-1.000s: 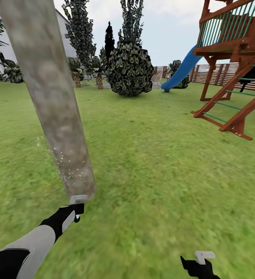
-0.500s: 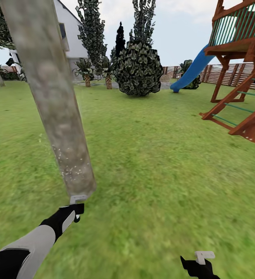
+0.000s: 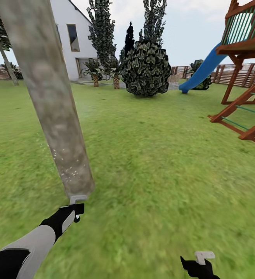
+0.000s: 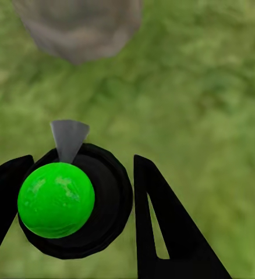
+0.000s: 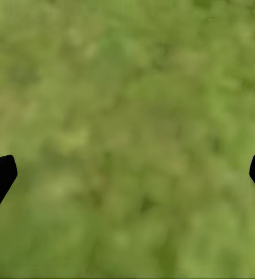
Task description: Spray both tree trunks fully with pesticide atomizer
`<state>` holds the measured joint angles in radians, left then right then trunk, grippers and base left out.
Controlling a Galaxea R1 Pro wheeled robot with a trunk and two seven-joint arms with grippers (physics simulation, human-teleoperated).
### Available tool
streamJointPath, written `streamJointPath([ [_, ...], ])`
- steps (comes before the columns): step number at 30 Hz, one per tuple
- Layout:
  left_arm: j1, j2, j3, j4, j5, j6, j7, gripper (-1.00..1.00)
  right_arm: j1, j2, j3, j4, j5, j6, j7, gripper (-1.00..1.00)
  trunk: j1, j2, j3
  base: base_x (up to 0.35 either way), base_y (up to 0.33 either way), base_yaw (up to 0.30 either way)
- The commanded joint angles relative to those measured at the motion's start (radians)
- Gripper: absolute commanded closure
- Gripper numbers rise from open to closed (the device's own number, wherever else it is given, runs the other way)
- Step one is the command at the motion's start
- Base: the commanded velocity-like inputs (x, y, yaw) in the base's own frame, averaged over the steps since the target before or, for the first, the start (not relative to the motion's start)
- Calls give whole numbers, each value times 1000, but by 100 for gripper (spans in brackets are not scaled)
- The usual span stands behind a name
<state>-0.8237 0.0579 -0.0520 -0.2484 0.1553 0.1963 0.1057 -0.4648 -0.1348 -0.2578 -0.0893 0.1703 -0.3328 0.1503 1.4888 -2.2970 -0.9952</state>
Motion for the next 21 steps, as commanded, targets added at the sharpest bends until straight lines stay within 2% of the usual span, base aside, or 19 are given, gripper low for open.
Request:
streamJointPath([
  [1,0,0,0,0,0,0,0,100,0,0,0,0,0,0,0,-100,0,0,0,213,-220,274],
  [4,0,0,0,0,0,0,0,100,0,0,0,0,0,0,0,-100,0,0,0,213,-220,206],
  [11,0,0,0,0,0,0,0,100,0,0,0,0,0,0,0,-100,0,0,0,194,-220,25],
  [21,0,2,1,-1,0,0,2,100,0,0,0,0,0,0,0,-100,0,0,0,107,-255,261],
])
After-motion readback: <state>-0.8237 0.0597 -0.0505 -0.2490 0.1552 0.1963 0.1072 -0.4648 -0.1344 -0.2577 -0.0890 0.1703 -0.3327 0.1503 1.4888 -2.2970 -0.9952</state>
